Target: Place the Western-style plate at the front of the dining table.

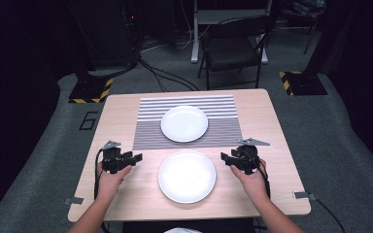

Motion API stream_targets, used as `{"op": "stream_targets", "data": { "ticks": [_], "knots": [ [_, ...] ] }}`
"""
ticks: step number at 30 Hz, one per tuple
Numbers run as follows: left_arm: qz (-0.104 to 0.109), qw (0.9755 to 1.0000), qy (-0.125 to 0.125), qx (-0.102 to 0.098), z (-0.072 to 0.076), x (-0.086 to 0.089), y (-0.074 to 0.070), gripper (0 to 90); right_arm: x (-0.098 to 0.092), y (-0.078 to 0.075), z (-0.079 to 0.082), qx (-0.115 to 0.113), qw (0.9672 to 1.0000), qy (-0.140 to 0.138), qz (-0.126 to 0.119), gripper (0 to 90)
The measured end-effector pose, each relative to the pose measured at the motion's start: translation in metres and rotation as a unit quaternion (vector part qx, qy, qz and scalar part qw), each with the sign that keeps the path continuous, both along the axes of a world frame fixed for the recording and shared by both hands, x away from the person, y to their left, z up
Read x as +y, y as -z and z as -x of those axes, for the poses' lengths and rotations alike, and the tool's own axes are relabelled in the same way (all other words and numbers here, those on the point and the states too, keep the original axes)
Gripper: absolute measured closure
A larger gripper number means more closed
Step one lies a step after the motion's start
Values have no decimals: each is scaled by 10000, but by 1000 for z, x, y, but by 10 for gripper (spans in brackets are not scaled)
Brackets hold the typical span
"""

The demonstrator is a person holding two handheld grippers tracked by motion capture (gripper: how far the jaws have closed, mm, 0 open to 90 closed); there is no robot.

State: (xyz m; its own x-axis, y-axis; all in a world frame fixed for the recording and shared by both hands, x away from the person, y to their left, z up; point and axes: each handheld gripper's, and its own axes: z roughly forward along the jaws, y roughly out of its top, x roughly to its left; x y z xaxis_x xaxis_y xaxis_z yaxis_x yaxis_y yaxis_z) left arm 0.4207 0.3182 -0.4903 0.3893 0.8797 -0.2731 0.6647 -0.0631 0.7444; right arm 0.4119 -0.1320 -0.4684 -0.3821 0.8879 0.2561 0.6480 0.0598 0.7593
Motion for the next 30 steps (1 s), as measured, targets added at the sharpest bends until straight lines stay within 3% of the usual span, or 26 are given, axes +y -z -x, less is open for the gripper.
{"op": "stream_targets", "data": {
  "ticks": [3,11,17,22,25,30],
  "knots": [
    [-83,10000,48,-8,1,0,6,449,0,7,2,18,10000,-6,85,481],
    [-387,9991,144,-62,4,-3,17,457,3,20,7,-177,9977,-33,647,483],
    [-424,9990,113,-62,5,-1,23,452,1,26,8,-144,9973,47,716,481],
    [-616,9980,65,-155,4,0,26,414,-3,34,7,-113,9962,95,854,475],
    [-635,9978,76,-174,3,0,29,403,-4,39,6,21,9965,129,827,467],
    [-705,9970,198,-260,2,-3,30,370,-6,43,7,-26,9954,104,954,444]
  ]
}}
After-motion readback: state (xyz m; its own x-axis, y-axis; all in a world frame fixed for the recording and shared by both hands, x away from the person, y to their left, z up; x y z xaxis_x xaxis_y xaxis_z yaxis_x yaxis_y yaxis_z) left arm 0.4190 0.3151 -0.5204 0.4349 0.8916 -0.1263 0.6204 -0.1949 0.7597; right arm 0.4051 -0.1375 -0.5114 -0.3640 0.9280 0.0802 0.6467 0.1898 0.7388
